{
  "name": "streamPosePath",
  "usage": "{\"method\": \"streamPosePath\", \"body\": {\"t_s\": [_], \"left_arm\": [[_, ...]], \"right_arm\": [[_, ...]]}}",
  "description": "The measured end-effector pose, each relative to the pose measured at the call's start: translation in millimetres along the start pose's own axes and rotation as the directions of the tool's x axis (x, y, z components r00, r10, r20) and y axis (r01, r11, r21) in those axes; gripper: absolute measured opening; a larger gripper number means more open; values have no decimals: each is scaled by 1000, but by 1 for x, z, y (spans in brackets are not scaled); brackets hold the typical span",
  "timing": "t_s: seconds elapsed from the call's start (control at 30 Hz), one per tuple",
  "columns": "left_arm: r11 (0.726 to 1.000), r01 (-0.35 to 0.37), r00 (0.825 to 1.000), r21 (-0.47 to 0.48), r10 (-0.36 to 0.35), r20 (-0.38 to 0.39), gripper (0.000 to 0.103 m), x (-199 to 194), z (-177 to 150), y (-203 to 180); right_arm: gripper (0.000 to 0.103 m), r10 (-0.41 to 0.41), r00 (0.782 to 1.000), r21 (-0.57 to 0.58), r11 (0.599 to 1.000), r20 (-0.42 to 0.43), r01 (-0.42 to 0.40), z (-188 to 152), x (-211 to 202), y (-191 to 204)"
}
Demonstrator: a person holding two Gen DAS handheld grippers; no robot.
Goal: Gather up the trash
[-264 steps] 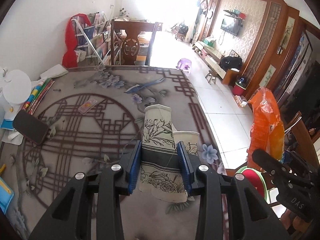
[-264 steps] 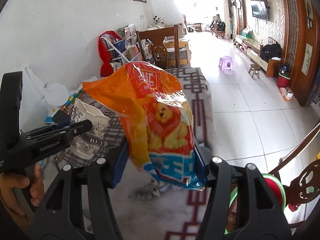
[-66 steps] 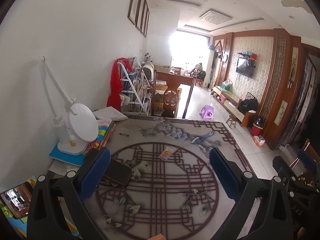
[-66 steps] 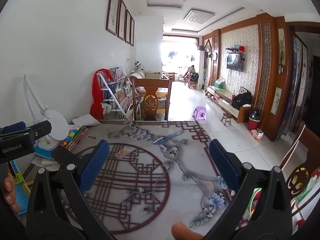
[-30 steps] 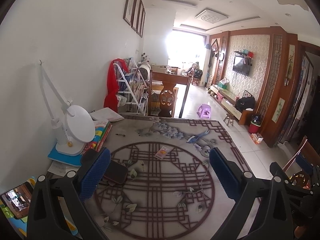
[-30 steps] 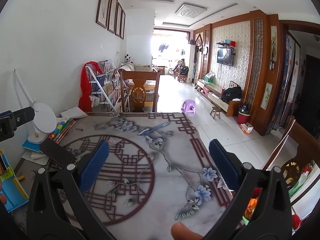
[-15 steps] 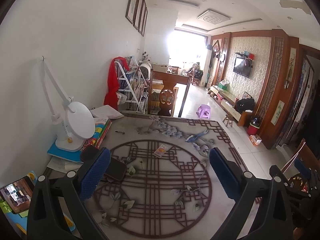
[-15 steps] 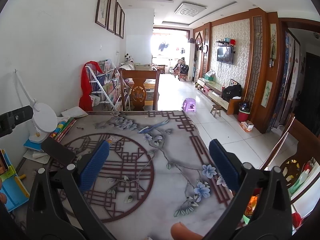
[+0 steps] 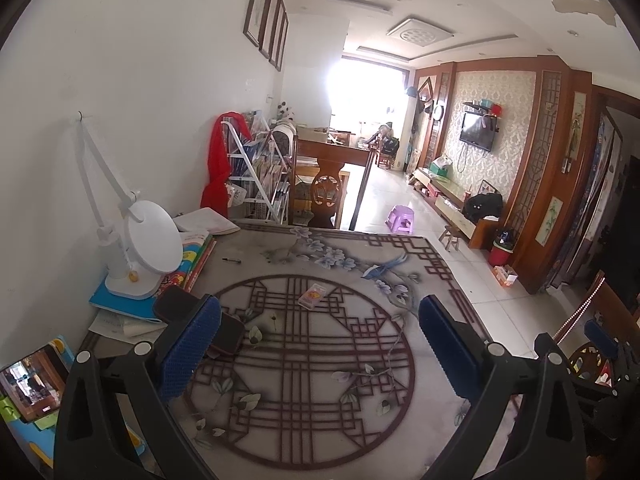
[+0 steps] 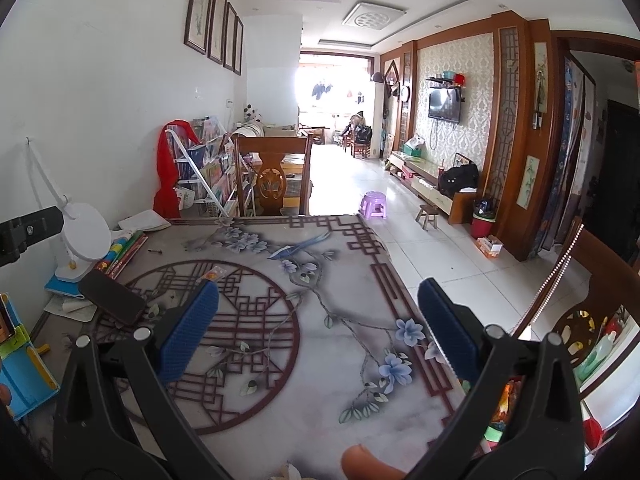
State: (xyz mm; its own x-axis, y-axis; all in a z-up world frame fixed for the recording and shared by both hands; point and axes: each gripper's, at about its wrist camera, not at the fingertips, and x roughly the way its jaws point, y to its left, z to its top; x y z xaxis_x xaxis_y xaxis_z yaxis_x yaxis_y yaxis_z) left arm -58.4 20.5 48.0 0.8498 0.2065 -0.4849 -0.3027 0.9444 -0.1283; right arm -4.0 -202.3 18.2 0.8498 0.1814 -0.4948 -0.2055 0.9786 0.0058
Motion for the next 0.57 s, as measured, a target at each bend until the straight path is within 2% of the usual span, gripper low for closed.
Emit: {"method": "streamPosePath", "body": {"t_s": [0.23, 0.33, 0.47, 0.53, 0.57], "left_arm": [[999, 42, 998, -18, -43, -47, 95, 15, -10, -4], [999, 28, 997, -33, -30, -75, 95, 28, -13, -6], [999, -41, 991, 1, 40, -125, 95, 55, -32, -2], [996, -88, 984, 32, 92, -152, 95, 76, -51, 5], [990, -131, 971, 52, 139, -195, 95, 94, -67, 12]], "right_arm": [[98, -15, 999, -10, 1000, -37, 14, -11, 2, -6], [98, -20, 998, -2, 1000, -54, 20, -17, 3, -11], [98, -14, 991, 12, 1000, -137, 16, -34, 22, -21], [98, -1, 969, 32, 999, -248, 9, -56, 47, -25], [98, 6, 956, 50, 999, -293, 9, -68, 56, -26]]}}
